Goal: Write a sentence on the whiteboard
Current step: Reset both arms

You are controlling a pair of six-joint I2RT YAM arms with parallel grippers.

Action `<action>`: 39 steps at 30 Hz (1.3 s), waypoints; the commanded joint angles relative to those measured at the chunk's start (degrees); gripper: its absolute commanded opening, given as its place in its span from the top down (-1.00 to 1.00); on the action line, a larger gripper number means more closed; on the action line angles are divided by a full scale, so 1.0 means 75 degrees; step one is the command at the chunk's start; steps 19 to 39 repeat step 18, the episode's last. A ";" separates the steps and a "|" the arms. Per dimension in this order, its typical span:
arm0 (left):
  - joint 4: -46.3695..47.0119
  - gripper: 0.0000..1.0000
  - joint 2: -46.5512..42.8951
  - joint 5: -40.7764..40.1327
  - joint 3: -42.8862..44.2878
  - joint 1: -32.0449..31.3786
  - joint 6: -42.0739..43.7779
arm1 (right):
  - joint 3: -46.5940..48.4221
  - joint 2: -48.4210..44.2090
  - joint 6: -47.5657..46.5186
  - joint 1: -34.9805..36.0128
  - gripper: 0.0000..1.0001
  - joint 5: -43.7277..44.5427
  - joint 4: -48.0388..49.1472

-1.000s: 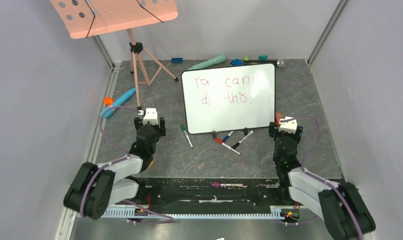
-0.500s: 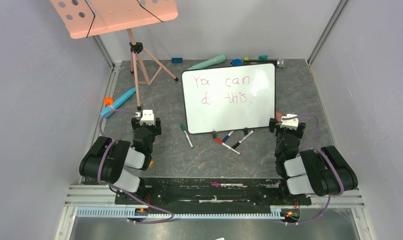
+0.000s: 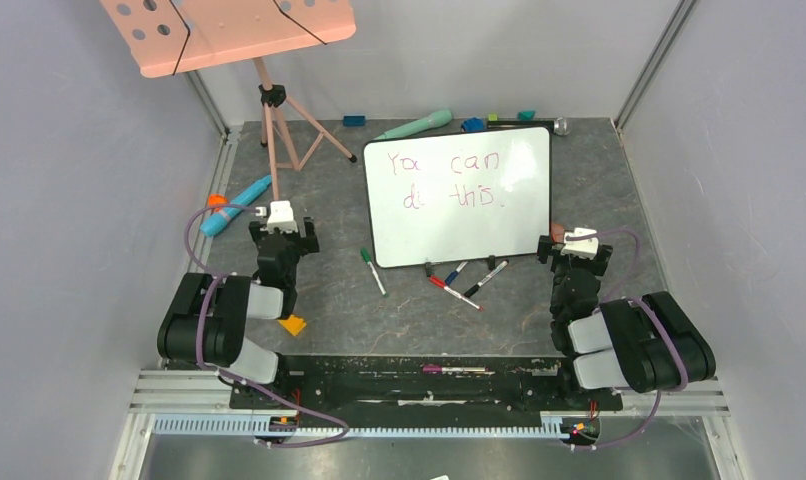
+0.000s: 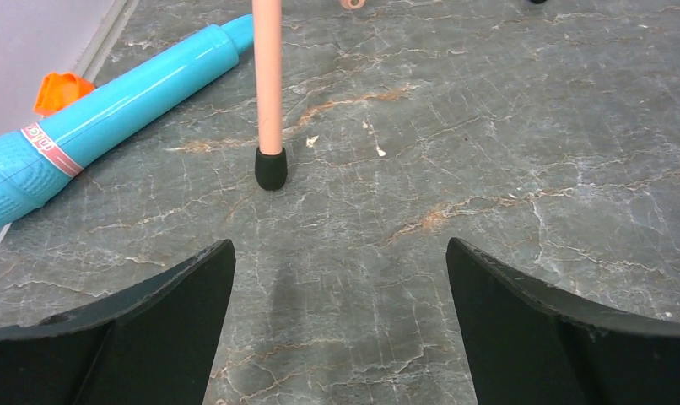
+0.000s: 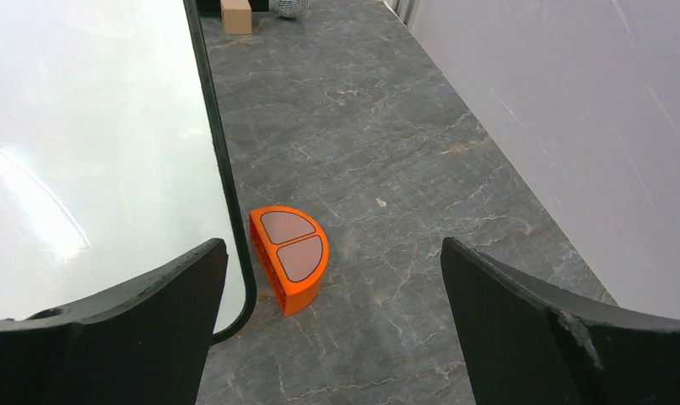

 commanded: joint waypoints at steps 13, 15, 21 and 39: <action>0.0099 -0.99 -0.0172 0.0154 0.0068 0.0022 -0.0303 | -0.0870 -0.0018 -0.0003 -0.0027 -0.96 -0.0037 0.0574; 0.0053 -0.99 -0.0159 0.0161 0.0097 0.0018 -0.0310 | -0.0866 -0.0007 -0.0003 -0.0027 -0.96 -0.0037 0.0575; 0.0063 -0.99 -0.0177 0.0157 0.0089 0.0022 -0.0311 | -0.0867 -0.0010 -0.0003 -0.0033 -0.96 -0.0042 0.0574; 0.0063 -0.99 -0.0177 0.0157 0.0089 0.0022 -0.0311 | -0.0867 -0.0010 -0.0003 -0.0033 -0.96 -0.0042 0.0574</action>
